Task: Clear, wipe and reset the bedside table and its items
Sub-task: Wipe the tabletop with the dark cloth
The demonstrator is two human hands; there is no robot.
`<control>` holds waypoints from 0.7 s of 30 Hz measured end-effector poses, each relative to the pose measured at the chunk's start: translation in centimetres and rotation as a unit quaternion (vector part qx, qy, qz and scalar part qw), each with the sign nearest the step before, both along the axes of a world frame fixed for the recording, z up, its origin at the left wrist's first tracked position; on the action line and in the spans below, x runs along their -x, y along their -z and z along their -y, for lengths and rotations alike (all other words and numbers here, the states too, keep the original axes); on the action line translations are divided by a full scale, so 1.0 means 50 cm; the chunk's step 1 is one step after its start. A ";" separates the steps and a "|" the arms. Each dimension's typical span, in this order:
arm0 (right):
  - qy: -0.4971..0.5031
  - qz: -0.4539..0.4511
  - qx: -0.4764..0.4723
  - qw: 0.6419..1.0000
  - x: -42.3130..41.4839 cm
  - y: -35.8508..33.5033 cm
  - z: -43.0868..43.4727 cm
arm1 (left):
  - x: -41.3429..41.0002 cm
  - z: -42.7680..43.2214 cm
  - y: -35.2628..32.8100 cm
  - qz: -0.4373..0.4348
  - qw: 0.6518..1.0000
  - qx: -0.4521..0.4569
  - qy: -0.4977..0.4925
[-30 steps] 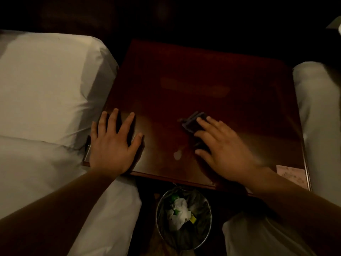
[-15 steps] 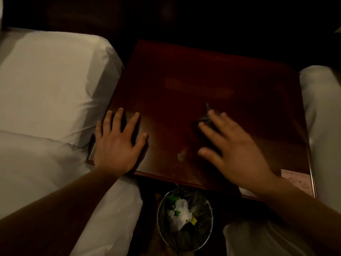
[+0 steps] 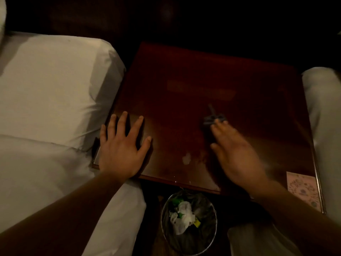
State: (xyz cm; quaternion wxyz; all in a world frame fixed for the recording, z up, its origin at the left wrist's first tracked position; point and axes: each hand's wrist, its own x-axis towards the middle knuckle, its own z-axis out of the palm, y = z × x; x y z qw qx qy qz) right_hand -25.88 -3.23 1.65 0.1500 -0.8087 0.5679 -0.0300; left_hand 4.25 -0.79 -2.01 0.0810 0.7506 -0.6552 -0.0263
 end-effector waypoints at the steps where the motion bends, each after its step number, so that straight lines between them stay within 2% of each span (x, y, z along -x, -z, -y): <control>1: 0.056 0.030 0.005 0.998 0.015 -0.006 0.007 | -0.001 0.002 0.000 0.002 1.000 0.000 0.003; 2: 0.095 0.059 0.013 0.994 0.019 -0.011 0.002 | -0.002 0.002 0.001 0.004 1.000 -0.003 0.004; 4: 0.108 0.125 0.029 0.986 -0.012 -0.012 -0.046 | -0.005 -0.004 0.004 0.008 1.000 -0.007 0.001; 7: 0.007 0.221 0.010 0.975 -0.093 -0.009 -0.133 | -0.002 -0.005 0.001 0.012 1.000 -0.011 0.003; 8: -0.058 0.208 -0.001 0.976 -0.120 -0.005 -0.146 | -0.001 -0.005 0.000 0.012 1.000 -0.010 0.003; 10: -0.183 0.115 0.026 0.976 -0.162 0.013 -0.135 | -0.002 -0.003 -0.001 0.009 1.000 -0.002 0.001; 12: -0.231 0.042 0.051 0.971 -0.176 0.025 -0.077 | -0.006 0.003 0.000 0.003 1.000 0.001 0.002; 14: -0.185 0.008 0.061 0.981 -0.147 0.034 0.009 | -0.004 0.003 0.000 -0.002 1.000 -0.007 0.000; 17: 0.030 -0.008 0.044 0.999 -0.038 0.022 0.127 | 0.002 -0.008 -0.002 -0.014 1.000 -0.011 0.002; 19: 0.147 0.017 0.043 0.988 -0.007 0.014 0.106 | 0.002 -0.012 -0.005 -0.018 1.000 -0.012 0.004; 20: 0.149 0.018 0.065 0.986 -0.026 0.015 0.061 | 0.001 -0.013 -0.008 -0.018 1.000 -0.016 0.003; 21: 0.110 0.023 0.072 0.991 -0.060 0.020 0.002 | 0.001 -0.012 -0.011 -0.018 1.000 -0.022 0.003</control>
